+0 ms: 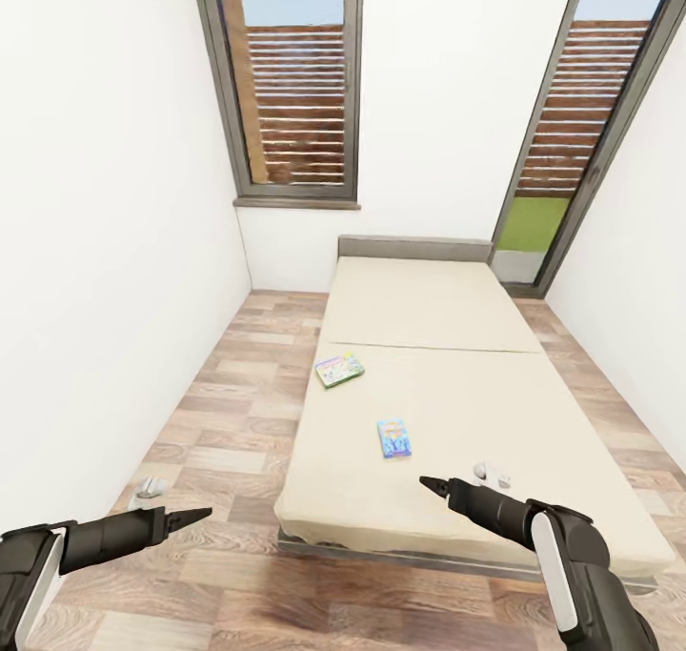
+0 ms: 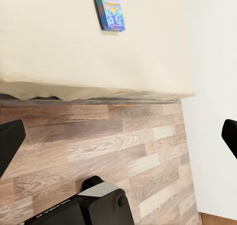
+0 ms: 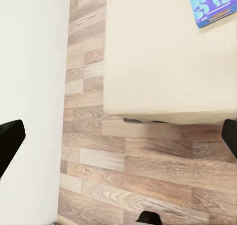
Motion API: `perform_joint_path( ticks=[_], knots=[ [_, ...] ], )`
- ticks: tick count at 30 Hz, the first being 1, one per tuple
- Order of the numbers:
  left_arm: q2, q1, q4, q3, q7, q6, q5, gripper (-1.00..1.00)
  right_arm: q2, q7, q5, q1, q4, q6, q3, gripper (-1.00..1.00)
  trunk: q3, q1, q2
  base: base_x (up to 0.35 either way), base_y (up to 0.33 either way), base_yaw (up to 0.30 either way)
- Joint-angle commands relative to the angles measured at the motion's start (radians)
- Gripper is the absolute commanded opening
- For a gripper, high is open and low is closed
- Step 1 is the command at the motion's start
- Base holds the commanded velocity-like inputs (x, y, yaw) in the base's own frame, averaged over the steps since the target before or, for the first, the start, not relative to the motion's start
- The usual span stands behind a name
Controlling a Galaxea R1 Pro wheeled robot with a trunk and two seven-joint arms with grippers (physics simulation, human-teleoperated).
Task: Put all the toys in the child's room - the three board games (two on the bed and one on the table), the two jigsaw puzzles on the table, and the tennis ball on the table - inside the toy box on the table in the child's room.
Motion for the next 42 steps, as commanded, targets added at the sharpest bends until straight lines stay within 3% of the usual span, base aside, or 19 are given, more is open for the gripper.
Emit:
perform_joint_path(
  ticks=[1, 10, 15, 26, 42],
  knots=[
    [0.000, -0.001, 0.000, 0.001, -0.004, 0.009, 0.000, 1.00, 0.001, 0.003, -0.001, -0.001, 0.000, 0.006, -0.003, 1.00, -0.002, 0.001, -0.002, 0.211, 0.019, 0.000],
    [0.000, -0.001, 0.000, 0.002, -0.003, 0.009, -0.002, 1.00, 0.002, 0.000, 0.000, -0.001, 0.002, -0.003, -0.002, 1.00, -0.002, 0.001, -0.002, 0.222, 0.031, 0.000],
    [0.001, -0.001, 0.000, 0.002, -0.004, 0.008, -0.002, 1.00, 0.000, 0.001, -0.001, -0.001, 0.059, -0.042, -0.004, 1.00, -0.002, 0.001, -0.002, 0.195, 0.060, -0.008],
    [0.001, -0.001, 0.000, 0.002, -0.004, 0.009, -0.002, 1.00, 0.001, 0.002, -0.001, -0.001, 0.073, -0.049, -0.004, 1.00, 0.000, 0.001, -0.002, 0.016, 0.039, -0.203],
    [0.001, -0.001, 0.000, 0.002, -0.004, 0.007, -0.002, 1.00, 0.003, -0.010, 0.002, -0.001, 0.077, -0.050, 0.008, 1.00, 0.000, 0.001, -0.002, 0.000, 0.004, -0.013]
  ],
)
